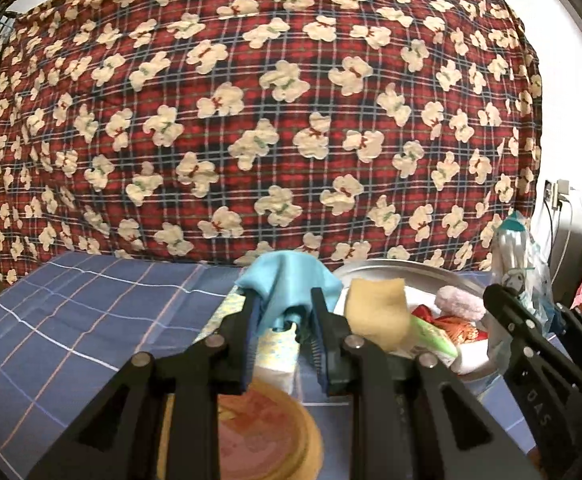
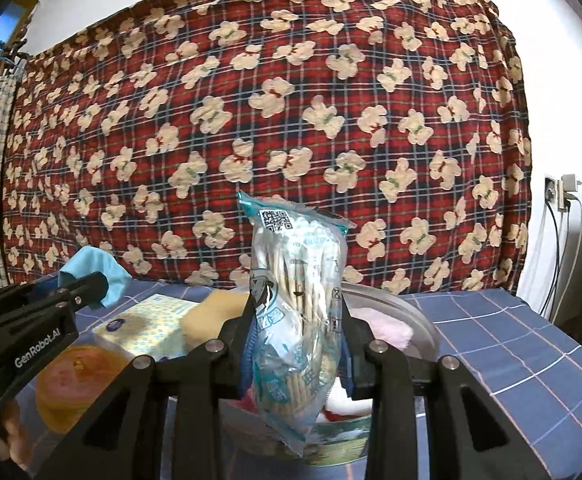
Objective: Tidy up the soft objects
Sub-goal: 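Carry the light-blue cloth and cotton swab bag over the round tin, then lower the cloth and swab bag into the tin and open both grippers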
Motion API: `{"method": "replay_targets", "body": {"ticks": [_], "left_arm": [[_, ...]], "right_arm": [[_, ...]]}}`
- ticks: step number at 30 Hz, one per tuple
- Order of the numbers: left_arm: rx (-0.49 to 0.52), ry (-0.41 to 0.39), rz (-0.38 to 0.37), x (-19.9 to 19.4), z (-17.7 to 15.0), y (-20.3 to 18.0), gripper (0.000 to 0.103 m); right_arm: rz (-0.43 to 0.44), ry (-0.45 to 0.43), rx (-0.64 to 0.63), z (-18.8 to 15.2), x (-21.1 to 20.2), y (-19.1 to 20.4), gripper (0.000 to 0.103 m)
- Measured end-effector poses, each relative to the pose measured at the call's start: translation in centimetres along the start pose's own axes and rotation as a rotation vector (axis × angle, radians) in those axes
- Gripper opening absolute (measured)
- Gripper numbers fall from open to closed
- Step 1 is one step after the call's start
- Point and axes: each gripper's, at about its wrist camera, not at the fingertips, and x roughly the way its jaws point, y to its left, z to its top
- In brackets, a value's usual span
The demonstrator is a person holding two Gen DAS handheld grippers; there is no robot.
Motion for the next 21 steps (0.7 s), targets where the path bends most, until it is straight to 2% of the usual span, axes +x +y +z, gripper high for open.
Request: {"method": "replay_targets", "body": {"ticks": [21], "left_arm": [[0.059,0.044,-0.101,2.8,0.5,-5.8,0.022]], "right_arm": [[-0.094,0.023,0.014,0.1,1.9,-4.8,0.035]]}}
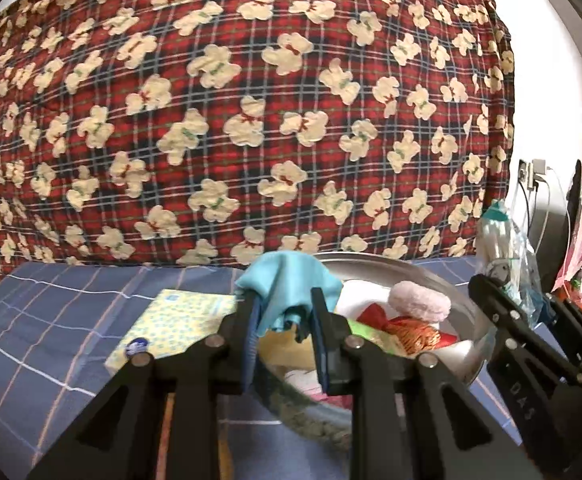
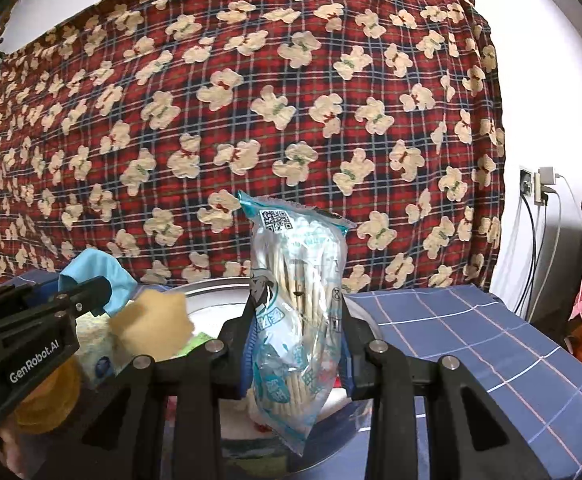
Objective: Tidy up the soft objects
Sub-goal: 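Lower the cloth and swab bag into the tin and open both grippers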
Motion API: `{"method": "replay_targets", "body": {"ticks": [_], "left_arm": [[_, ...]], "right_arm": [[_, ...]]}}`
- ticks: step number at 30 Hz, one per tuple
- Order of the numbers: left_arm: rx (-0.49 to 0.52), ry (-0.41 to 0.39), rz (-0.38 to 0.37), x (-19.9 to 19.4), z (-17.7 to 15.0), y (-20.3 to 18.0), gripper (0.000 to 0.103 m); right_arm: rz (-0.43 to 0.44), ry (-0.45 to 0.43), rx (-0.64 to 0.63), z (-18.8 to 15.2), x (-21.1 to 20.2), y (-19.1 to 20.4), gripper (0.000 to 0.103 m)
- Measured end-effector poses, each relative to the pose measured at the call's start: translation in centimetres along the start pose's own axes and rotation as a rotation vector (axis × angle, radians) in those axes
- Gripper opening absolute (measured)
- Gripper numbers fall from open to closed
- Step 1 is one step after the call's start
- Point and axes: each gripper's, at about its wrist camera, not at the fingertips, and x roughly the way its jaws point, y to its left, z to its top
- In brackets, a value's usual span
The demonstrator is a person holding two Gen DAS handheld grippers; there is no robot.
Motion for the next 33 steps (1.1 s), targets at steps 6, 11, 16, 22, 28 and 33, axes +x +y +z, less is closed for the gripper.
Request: {"method": "replay_targets", "body": {"ticks": [6,11,16,22,28,33], "left_arm": [[0.000,0.011,-0.030,1.4,0.5,-1.5,0.022],[0.012,0.024,-0.044,2.5,0.6,-2.6,0.022],[0.008,0.047,-0.056,3.7,0.8,-3.3,0.022],[0.007,0.068,-0.067,5.0,1.0,-4.1,0.022],[0.001,0.080,-0.066,6.0,1.2,-4.5,0.022],[0.012,0.113,-0.050,7.1,1.1,-4.8,0.022]], "right_arm": [[-0.023,-0.001,-0.007,0.3,0.9,-1.0,0.035],[-0.032,0.008,0.001,0.5,1.8,-1.8,0.036],[-0.040,0.016,0.006,0.9,2.8,-2.6,0.036],[-0.038,0.039,0.008,1.0,4.1,-3.1,0.036],[-0.037,0.057,0.004,1.1,5.1,-3.2,0.036],[-0.008,0.127,-0.032,0.9,7.4,-2.6,0.036]]}}
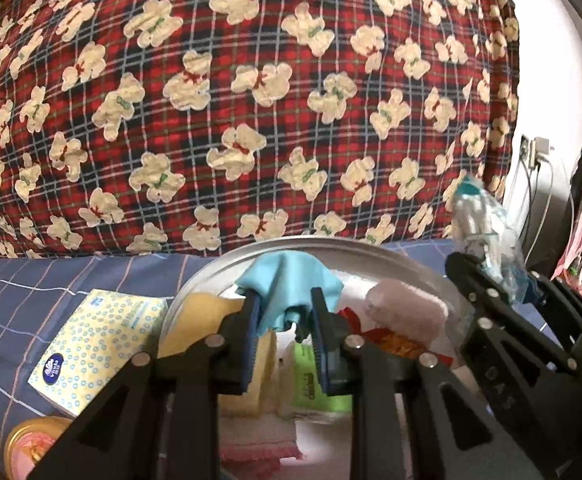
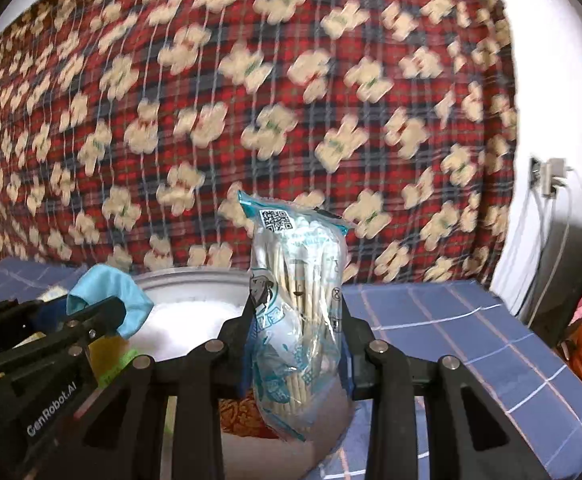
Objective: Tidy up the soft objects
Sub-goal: 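Lower the cloth and swab bag into the tin and open both grippers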
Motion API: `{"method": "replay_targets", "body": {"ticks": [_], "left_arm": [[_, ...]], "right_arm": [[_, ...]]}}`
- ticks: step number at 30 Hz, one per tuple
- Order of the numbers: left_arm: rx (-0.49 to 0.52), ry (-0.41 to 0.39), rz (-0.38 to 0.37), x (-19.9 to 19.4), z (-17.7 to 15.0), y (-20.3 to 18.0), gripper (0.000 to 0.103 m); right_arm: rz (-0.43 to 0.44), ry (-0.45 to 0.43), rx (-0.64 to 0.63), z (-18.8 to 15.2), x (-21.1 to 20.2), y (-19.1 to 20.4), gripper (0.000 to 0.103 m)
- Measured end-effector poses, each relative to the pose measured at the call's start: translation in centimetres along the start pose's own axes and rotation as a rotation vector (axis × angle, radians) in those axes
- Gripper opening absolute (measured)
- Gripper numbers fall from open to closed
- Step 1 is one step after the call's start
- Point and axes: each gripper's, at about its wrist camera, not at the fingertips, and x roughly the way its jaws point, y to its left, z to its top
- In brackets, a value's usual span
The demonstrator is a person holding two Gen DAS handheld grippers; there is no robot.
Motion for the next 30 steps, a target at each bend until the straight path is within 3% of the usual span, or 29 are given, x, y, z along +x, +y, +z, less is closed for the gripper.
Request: {"method": "replay_targets", "body": {"ticks": [6,9,11,13,14,15,18,30], "left_arm": [[0.021,0.061,0.029,1.8,-0.2,-0.3,0.025],[0.033,0.061,0.017,1.8,-0.4,-0.5,0.046],[0.039,0.041,0.038,1.3,-0.4,-0.7,0.070],[0.039,0.024,0.074,1.0,-0.3,-0.5,0.099],[0.021,0.014,0.105,0.7,-0.4,-0.1,0.102],[0.002,0.006,0.123,0.5,-0.4,0.3,0.103],[-0.053,-0.030,0.122,-0.7,-0.4,1.3,0.103],[0.002,-0.069,0.134,-3.3,-2.1,1.4,0.103]], "right_arm": [[0.089,0.141,0.013,-1.2,2.5,0.1,0.041],[0.063,0.141,0.005,-1.5,2.3,0.2,0.050],[0.048,0.126,0.013,-1.6,1.8,-0.2,0.051],[0.047,0.117,0.054,-1.7,1.4,-1.1,0.059],[0.045,0.100,0.083,-1.7,1.1,-1.7,0.067],[0.050,0.081,0.099,-1.7,0.7,-1.9,0.072],[0.076,0.026,0.131,-1.6,-0.6,-2.2,0.073],[-0.005,-0.127,0.133,-1.7,-4.7,-1.6,0.075]]}}
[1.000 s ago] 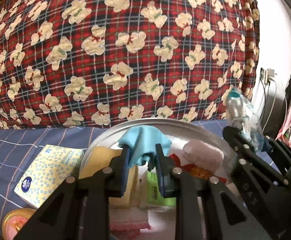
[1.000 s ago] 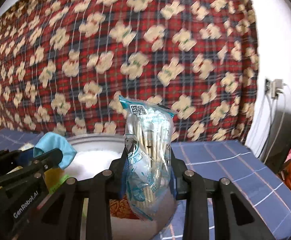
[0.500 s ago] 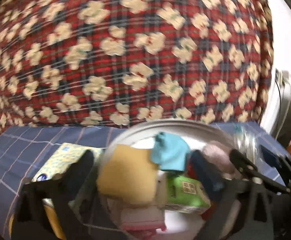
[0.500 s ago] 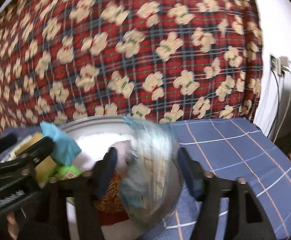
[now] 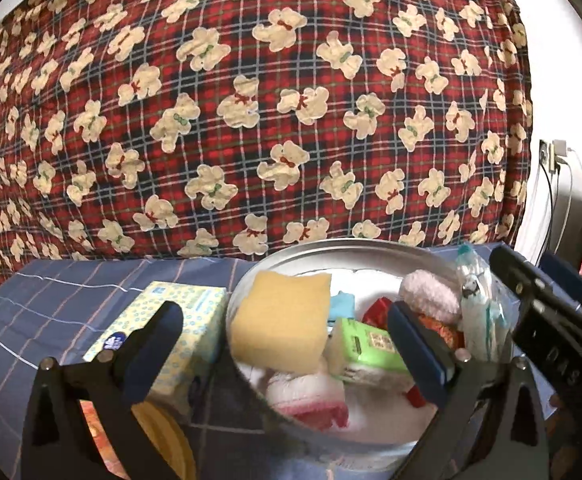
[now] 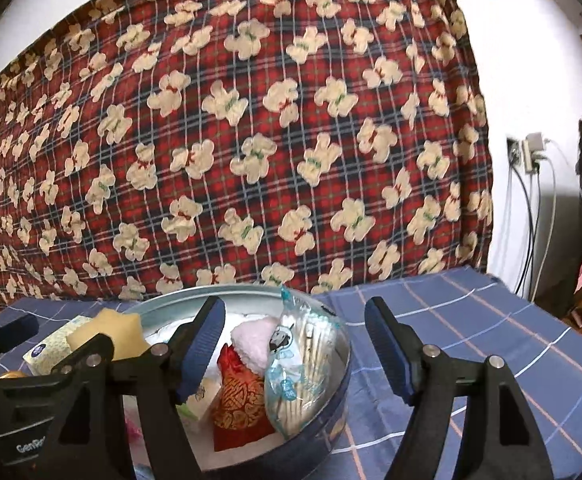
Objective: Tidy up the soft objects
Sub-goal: 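Lower the cloth and swab bag into the tin and open both grippers, then lift both open grippers away from the filled tin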
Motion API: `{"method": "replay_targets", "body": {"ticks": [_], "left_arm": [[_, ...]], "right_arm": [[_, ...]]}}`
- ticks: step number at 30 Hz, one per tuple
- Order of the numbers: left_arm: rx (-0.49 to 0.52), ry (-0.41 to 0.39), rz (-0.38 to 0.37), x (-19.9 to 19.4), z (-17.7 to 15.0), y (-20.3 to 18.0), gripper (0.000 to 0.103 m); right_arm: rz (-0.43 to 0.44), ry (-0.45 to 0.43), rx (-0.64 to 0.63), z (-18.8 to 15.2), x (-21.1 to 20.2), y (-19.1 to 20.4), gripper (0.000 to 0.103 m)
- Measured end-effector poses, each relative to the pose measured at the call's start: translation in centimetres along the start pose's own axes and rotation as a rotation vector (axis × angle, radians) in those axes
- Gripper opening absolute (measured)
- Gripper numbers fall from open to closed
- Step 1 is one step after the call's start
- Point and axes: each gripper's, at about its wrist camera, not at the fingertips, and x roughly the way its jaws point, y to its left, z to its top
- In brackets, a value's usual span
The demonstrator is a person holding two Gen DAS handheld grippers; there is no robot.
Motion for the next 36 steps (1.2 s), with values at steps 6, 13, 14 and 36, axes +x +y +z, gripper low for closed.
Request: {"method": "replay_targets", "body": {"ticks": [6,13,14,36], "left_arm": [[0.009,-0.027,0.010,-1.4,-0.7,0.6,0.103],[0.030,-0.036,0.019,-2.0,-1.4,0.6,0.103],[0.034,-0.040,0.020,-2.2,-1.5,0.5,0.103],[0.019,-0.066,0.032,-4.1,-2.2,1.0,0.103]], "right_arm": [[-0.013,-0.048,-0.026,0.0,-1.5,0.6,0.075],[-0.011,-0.094,0.016,-0.3,-3.9,0.0,0.075],[-0.010,-0.100,0.027,-0.3,-4.3,-0.1,0.075],[-0.047,-0.167,-0.011,-0.3,-6.2,0.7,0.079]]}}
